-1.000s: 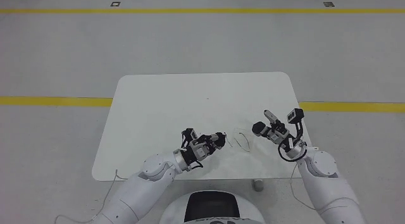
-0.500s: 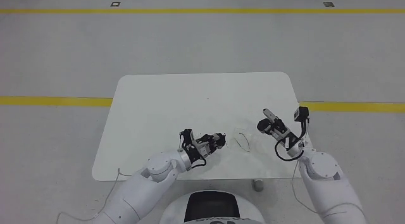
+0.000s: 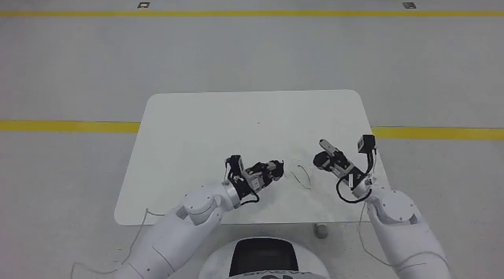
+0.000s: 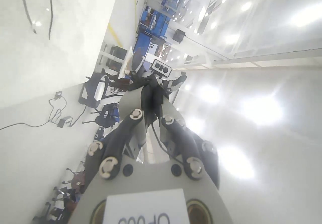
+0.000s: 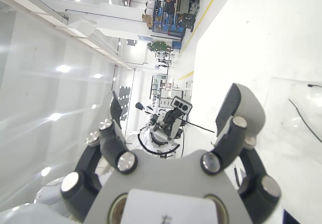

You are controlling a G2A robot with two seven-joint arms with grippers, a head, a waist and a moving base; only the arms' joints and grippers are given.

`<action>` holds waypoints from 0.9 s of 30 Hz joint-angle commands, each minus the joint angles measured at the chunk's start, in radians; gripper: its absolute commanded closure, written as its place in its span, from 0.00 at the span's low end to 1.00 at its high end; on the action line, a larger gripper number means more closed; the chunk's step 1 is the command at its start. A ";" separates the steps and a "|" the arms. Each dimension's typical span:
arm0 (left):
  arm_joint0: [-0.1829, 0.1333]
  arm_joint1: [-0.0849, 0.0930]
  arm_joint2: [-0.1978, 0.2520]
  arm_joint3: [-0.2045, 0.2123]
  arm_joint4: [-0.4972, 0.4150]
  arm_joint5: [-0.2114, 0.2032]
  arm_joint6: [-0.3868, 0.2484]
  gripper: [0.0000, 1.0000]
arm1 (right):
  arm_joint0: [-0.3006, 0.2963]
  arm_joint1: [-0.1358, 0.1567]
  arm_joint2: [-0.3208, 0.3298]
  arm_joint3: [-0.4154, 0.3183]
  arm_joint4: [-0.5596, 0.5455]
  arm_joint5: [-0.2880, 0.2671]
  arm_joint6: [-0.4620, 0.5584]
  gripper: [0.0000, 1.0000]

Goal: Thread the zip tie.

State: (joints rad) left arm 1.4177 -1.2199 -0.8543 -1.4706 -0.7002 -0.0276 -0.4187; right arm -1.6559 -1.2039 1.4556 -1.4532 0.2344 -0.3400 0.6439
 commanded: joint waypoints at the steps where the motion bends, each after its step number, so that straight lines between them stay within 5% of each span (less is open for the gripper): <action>1: -0.001 0.000 0.001 -0.003 0.003 -0.002 0.000 1.00 | 0.000 0.000 0.000 0.000 -0.001 0.000 -0.001 0.00; 5: -0.001 0.000 0.000 -0.003 0.004 -0.002 0.004 1.00 | 0.001 0.000 0.001 -0.002 -0.007 0.000 -0.006 0.00; 6: -0.003 -0.002 -0.002 -0.010 -0.006 0.007 0.030 1.00 | 0.002 0.002 0.001 -0.017 -0.080 0.000 -0.037 0.00; 10: -0.019 -0.014 0.002 -0.046 -0.105 0.049 0.068 1.00 | -0.006 0.000 -0.018 -0.045 -0.163 0.000 -0.100 0.00; 15: -0.049 -0.033 0.011 -0.040 -0.236 0.086 0.120 1.00 | -0.005 -0.001 -0.033 -0.055 -0.204 0.000 -0.106 0.00; 22: -0.054 -0.035 0.014 -0.041 -0.244 0.083 0.117 1.00 | -0.004 0.000 -0.032 -0.053 -0.202 0.000 -0.103 0.00; 27: -0.039 -0.050 0.000 -0.022 -0.469 0.125 0.119 1.00 | 0.022 -0.001 -0.050 -0.001 -0.077 0.000 -0.007 0.00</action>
State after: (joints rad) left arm 1.3790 -1.2679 -0.8528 -1.4976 -1.1240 0.0903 -0.2994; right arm -1.6391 -1.2053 1.4068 -1.4661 0.1254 -0.3381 0.6129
